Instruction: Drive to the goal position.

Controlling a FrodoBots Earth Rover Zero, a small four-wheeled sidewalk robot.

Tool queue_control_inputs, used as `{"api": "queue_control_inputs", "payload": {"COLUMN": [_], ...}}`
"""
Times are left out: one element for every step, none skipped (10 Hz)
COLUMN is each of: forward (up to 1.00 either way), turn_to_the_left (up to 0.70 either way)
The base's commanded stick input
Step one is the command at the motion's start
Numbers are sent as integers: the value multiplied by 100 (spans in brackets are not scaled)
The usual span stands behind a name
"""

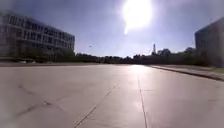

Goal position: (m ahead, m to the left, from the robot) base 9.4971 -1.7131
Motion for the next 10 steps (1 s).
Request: {"api": "queue_control_inputs", "payload": {"forward": [100,100,88,15,-28,0,0,0,0,67], "turn_to_the_left": [-40,-40,-43,-63,-83,-100,-100,-100,-100,-60]}}
